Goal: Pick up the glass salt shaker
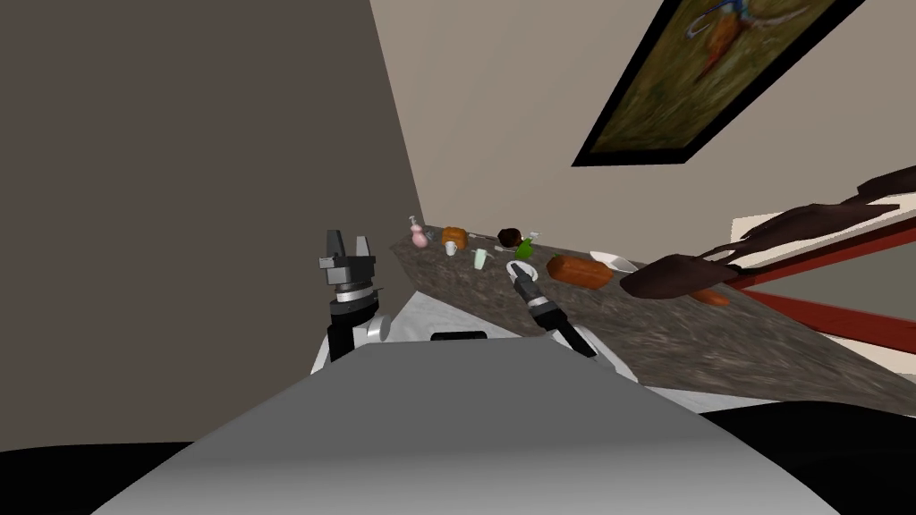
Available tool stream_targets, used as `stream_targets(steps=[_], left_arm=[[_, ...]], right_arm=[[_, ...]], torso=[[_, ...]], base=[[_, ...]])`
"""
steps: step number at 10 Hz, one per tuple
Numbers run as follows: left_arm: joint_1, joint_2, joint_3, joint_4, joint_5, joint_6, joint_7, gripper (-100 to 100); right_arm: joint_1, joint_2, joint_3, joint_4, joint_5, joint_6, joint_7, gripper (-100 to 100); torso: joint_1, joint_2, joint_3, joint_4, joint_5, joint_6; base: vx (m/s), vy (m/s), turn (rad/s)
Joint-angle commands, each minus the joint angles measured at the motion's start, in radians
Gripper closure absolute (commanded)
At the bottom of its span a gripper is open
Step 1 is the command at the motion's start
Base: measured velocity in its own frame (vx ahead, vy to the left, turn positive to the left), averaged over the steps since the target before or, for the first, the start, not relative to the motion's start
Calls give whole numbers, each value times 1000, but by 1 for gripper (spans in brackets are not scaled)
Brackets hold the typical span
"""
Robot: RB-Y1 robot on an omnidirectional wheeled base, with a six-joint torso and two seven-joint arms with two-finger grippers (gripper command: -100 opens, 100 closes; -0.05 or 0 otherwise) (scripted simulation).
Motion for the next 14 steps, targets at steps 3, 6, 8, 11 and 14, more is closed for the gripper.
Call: stream_targets(steps=[3,6,8,11,14], left_arm=[[0,0,0,0,0,0,0,0],[0,0,0,0,0,0,0,0],[0,0,0,0,0,0,0,0],[0,0,0,0,0,0,0,0],[0,0,0,0,0,0,0,0]], right_arm=[[13,-114,16,24,7,50,-40,-100],[23,-210,44,76,17,101,-89,-100],[23,-251,44,76,17,101,-89,-100],[29,-348,73,129,24,149,-139,-100],[31,-426,87,156,26,171,-165,-100]], torso=[[1,0,0,0,0,0],[1,-1,0,0,0,0],[1,-2,-1,0,0,0],[2,-3,-1,0,0,0],[2,-3,-2,0,0,0]], base=[[-36,5,-6],[-33,10,1],[-10,11,0],[-8,19,14],[-5,20,10]])
